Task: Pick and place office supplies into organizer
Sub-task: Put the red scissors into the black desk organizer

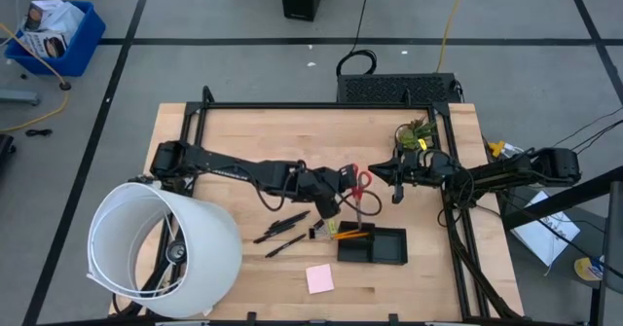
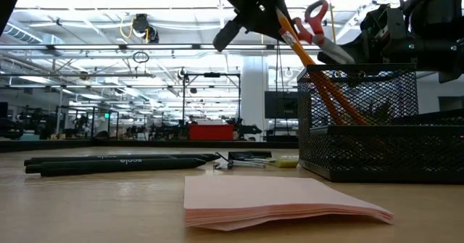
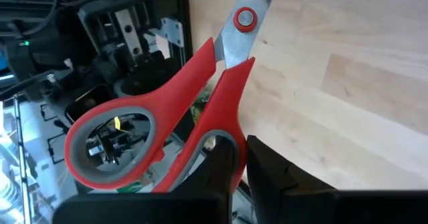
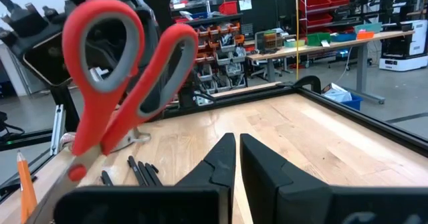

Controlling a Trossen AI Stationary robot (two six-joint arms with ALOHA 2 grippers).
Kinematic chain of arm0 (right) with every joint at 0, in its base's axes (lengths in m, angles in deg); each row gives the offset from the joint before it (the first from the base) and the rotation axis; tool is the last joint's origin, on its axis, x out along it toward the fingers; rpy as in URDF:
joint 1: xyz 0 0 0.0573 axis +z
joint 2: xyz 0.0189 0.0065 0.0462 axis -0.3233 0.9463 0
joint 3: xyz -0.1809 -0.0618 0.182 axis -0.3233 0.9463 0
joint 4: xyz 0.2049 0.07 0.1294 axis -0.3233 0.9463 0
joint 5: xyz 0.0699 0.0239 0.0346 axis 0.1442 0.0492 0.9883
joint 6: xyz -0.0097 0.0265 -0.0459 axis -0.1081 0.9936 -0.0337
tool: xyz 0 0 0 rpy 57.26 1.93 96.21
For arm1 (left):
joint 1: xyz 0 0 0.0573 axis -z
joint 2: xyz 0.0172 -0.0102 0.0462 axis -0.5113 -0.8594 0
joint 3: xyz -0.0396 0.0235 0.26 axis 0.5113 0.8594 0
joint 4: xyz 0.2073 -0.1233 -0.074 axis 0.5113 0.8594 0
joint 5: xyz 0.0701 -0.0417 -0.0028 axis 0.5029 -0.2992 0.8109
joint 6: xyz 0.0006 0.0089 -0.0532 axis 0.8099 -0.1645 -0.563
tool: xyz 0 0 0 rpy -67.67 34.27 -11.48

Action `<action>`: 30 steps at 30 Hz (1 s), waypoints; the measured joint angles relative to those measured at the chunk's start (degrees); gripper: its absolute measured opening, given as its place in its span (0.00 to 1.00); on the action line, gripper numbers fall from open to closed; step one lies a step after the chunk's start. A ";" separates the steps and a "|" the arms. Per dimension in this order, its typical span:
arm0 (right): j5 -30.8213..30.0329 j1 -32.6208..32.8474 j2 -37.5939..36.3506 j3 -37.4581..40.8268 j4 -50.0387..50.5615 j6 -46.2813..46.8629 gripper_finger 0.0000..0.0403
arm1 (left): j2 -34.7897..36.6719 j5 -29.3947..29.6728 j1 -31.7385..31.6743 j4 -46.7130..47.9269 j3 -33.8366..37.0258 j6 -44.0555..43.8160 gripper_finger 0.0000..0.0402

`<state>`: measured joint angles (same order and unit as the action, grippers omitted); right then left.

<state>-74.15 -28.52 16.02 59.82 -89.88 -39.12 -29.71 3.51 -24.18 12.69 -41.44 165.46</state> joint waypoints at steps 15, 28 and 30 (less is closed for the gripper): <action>-0.01 0.01 -0.02 0.01 0.01 -0.01 0.04 | 0.00 -2.59 2.56 -0.45 0.00 2.32 0.09; 0.00 -0.01 0.04 0.00 -0.01 0.01 0.04 | -6.11 2.57 2.94 -14.78 0.04 13.18 0.09; -0.01 0.00 0.04 0.01 0.03 -0.01 0.04 | -5.72 4.61 2.91 -14.71 0.04 13.41 0.09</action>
<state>-74.16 -28.51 16.07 59.83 -89.85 -39.13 -35.42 8.11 -21.27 -2.02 -41.39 178.87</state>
